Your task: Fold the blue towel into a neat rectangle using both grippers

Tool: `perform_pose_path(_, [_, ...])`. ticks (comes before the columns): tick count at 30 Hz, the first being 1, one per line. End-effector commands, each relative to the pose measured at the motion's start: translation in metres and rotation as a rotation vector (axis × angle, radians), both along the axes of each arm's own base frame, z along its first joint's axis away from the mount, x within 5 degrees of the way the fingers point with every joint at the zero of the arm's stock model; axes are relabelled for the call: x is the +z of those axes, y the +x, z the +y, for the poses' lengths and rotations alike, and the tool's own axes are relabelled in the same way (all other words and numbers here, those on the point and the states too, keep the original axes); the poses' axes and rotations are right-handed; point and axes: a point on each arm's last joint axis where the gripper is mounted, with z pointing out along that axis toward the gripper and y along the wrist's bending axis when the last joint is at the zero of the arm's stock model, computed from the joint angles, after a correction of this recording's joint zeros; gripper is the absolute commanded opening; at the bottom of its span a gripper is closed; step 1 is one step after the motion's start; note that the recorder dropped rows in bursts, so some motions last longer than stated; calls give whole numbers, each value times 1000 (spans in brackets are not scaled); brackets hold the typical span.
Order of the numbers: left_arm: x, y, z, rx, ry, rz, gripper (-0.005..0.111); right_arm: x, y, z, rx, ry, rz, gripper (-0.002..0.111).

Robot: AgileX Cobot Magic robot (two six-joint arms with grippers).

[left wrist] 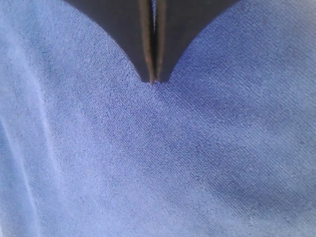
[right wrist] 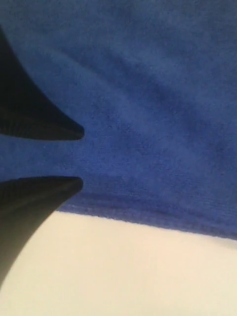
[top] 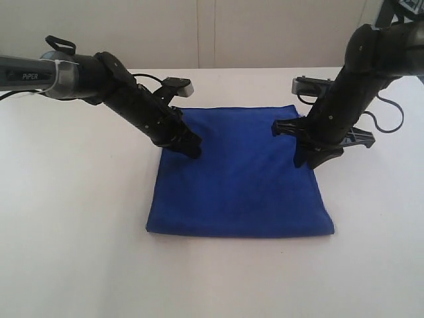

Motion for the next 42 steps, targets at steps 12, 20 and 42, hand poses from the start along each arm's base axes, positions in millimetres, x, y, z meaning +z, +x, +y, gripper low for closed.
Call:
perform_pose_path(12, [3, -2, -3, -9, -12, 4, 0, -13, 2, -8, 13, -72, -103, 25])
perform_pose_path(20, [3, -2, -3, -9, -12, 4, 0, -15, 4, -7, -3, -66, -122, 25])
perform_pose_path(42, [3, -2, -3, -9, -12, 4, 0, -32, 3, -4, -41, -37, -55, 12])
